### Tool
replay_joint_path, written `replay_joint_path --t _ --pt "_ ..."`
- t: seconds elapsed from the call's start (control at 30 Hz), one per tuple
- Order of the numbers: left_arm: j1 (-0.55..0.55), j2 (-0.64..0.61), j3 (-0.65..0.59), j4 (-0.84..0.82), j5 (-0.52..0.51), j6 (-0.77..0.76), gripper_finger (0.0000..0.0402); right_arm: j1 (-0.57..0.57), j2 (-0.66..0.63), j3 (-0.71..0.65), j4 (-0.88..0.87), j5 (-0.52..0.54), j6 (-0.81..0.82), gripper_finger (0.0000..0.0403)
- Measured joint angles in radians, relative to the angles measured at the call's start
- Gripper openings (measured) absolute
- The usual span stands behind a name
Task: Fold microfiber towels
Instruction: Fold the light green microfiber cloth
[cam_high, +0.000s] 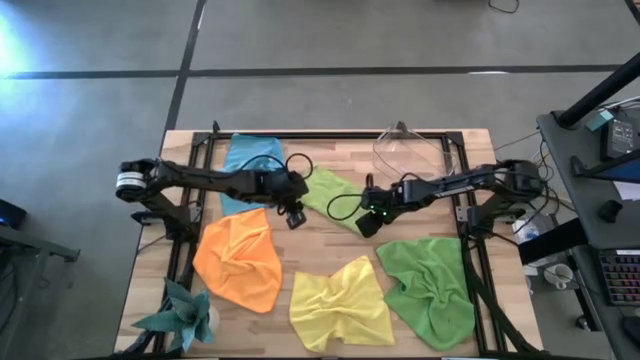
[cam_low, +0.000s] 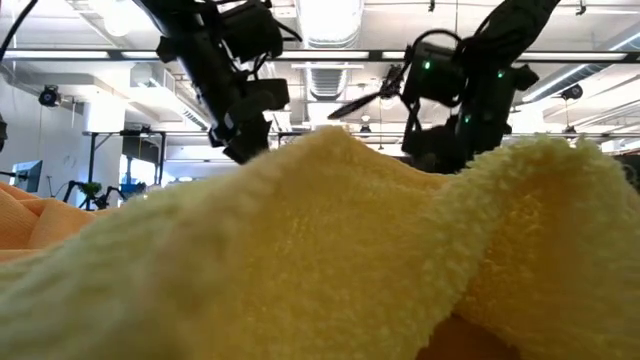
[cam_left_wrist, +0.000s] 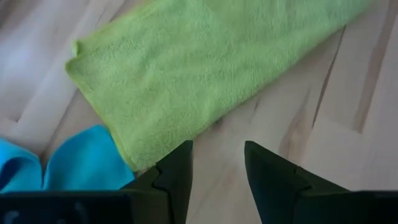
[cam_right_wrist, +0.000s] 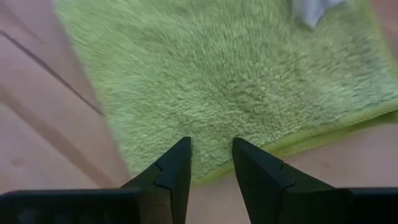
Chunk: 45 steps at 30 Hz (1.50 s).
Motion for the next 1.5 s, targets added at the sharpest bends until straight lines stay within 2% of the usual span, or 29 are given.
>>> replay_joint_path --t 0.23,0.37,0.5,0.63,0.8,0.93,1.0,1.13,1.2,1.5 --pt "-0.006 -0.004 -0.026 0.000 0.003 -0.003 0.0130 0.019 0.099 0.038 0.176 -0.143 0.007 0.0114" --pt "-0.011 -0.005 -0.033 0.000 0.051 -0.023 0.0130 0.029 0.166 0.095 0.257 -0.220 0.001 0.0112" --pt "-0.019 -0.004 -0.036 0.000 0.098 -0.026 0.0130 0.029 0.222 0.182 0.263 -0.301 -0.061 0.0111" --pt "-0.029 -0.004 -0.036 -0.001 0.131 -0.026 0.0130 0.029 0.227 0.246 0.236 -0.319 -0.099 0.0111" --pt "-0.041 -0.003 -0.036 0.001 0.176 -0.025 0.0130 0.029 0.161 0.279 0.133 -0.295 -0.153 0.0109" --pt "-0.059 0.000 -0.036 0.017 0.187 -0.025 0.0130 0.029 0.075 0.260 0.033 -0.210 -0.163 0.0108" --pt "-0.062 0.011 -0.044 0.044 0.147 -0.025 0.0130 0.029 0.023 0.252 -0.015 -0.164 -0.162 0.0107" --pt "-0.054 0.055 -0.052 0.041 -0.036 -0.031 0.0130 0.029 -0.078 0.240 -0.057 -0.111 -0.160 0.0107" --pt "-0.041 0.071 -0.051 0.042 -0.084 -0.053 0.0130 0.029 -0.121 0.231 -0.051 -0.100 -0.152 0.0107" --pt "0.030 0.202 -0.034 0.186 -0.107 -0.059 0.0130 0.029 -0.265 0.214 -0.051 -0.009 -0.102 0.0107"
